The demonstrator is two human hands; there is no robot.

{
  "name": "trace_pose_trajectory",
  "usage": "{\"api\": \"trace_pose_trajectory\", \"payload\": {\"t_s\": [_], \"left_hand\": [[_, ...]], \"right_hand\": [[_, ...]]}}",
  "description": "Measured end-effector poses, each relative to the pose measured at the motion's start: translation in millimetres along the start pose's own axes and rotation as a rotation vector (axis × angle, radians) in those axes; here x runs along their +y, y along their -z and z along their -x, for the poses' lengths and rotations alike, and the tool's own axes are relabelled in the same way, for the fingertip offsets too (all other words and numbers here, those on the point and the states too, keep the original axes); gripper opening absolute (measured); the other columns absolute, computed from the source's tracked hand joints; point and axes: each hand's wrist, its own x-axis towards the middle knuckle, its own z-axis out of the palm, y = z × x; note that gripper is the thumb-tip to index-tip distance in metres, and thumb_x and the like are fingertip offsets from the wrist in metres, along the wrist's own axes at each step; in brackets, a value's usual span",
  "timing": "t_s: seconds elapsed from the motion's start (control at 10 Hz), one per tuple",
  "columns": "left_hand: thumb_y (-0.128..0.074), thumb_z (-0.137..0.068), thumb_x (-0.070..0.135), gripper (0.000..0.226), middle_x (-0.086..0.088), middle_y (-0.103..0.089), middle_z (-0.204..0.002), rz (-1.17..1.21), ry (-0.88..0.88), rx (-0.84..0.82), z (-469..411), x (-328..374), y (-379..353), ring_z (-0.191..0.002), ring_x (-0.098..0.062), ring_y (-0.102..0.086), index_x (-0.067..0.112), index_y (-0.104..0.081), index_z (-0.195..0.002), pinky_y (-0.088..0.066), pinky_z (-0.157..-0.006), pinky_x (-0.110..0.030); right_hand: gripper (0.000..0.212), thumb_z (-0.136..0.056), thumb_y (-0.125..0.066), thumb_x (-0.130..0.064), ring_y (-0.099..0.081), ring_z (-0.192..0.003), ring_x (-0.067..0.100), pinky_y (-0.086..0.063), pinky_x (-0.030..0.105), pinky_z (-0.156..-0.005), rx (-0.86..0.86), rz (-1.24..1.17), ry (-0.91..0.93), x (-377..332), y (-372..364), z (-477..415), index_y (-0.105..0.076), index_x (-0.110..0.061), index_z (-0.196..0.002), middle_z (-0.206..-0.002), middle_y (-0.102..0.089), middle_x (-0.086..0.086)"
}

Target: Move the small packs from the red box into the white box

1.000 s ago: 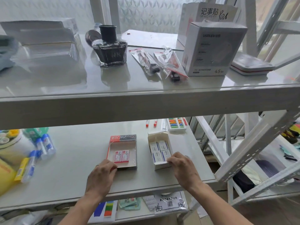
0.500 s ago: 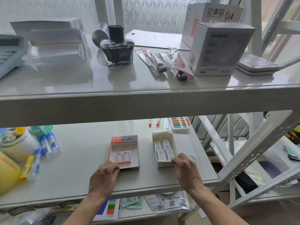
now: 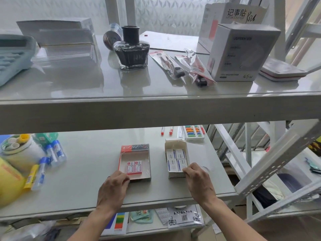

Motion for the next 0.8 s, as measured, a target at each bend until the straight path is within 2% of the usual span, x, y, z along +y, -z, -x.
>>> {"api": "trace_pose_trajectory", "payload": {"t_s": [0.3, 0.5, 0.8], "left_hand": [[-0.076, -0.082, 0.015, 0.010, 0.005, -0.068, -0.092, -0.002, -0.005, 0.016, -1.9, 2.0, 1.7, -0.081, -0.016, -0.065, 0.020, -0.067, -0.083, -0.054, -0.062, -0.024], [-0.076, -0.082, 0.016, 0.010, 0.005, -0.069, -0.092, -0.010, 0.002, 0.020, -1.6, 1.7, 1.2, -0.081, -0.016, -0.064, 0.021, -0.067, -0.084, -0.052, -0.061, -0.023], [-0.077, -0.081, 0.016, 0.013, 0.004, -0.069, -0.095, -0.010, -0.002, 0.026, -2.3, 1.8, 0.6, -0.082, -0.019, -0.067, 0.021, -0.068, -0.088, -0.058, -0.062, -0.030]], "right_hand": [[0.007, -0.089, -0.066, -0.004, -0.063, -0.065, 0.026, -0.053, 0.038, -0.051, 0.015, -0.020, 0.018, -1.4, 2.9, 1.7, -0.069, -0.010, -0.086, -0.088, -0.064, 0.004], [0.014, -0.087, -0.065, 0.000, -0.065, -0.066, 0.027, -0.055, 0.038, -0.053, 0.006, -0.021, 0.019, -2.0, 3.9, 2.7, -0.070, -0.011, -0.095, -0.094, -0.064, 0.003], [0.016, -0.088, -0.065, 0.000, -0.067, -0.069, 0.025, -0.059, 0.035, -0.056, 0.000, -0.027, 0.023, -3.7, 5.7, 3.3, -0.069, -0.009, -0.100, -0.100, -0.063, 0.004]]}}
